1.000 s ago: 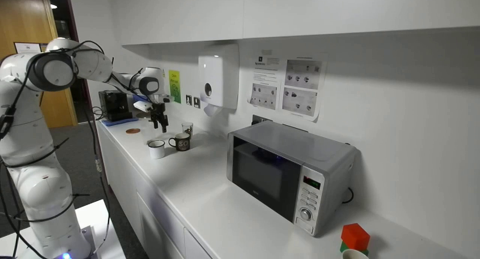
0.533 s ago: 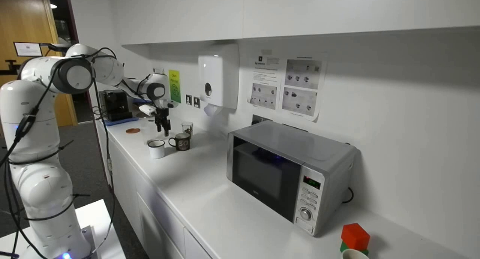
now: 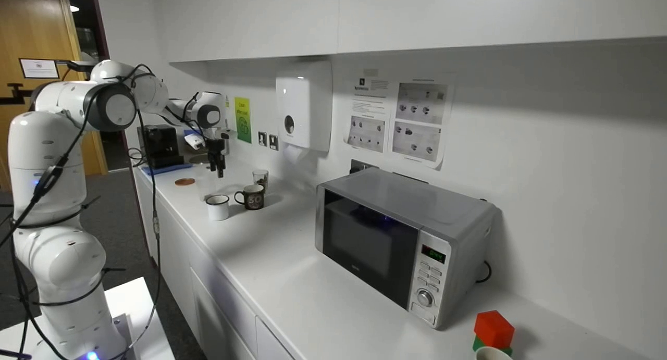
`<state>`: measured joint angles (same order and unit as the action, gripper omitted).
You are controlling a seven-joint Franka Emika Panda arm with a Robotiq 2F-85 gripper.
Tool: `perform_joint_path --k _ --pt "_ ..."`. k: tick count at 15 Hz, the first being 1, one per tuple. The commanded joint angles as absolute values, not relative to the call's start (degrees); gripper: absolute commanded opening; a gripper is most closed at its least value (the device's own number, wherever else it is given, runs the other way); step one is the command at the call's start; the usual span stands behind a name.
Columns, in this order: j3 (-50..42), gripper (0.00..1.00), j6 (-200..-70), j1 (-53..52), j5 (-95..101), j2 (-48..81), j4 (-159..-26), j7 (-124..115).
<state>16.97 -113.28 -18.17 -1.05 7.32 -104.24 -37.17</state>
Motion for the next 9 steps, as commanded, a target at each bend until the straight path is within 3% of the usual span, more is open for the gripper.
perform_joint_path --k 1,9 --pt "17.3 1.0 -109.1 -20.9 0.6 10.1 -99.2 -41.2" --pt "17.0 1.0 -108.1 -25.5 0.4 18.4 -90.0 -41.9"
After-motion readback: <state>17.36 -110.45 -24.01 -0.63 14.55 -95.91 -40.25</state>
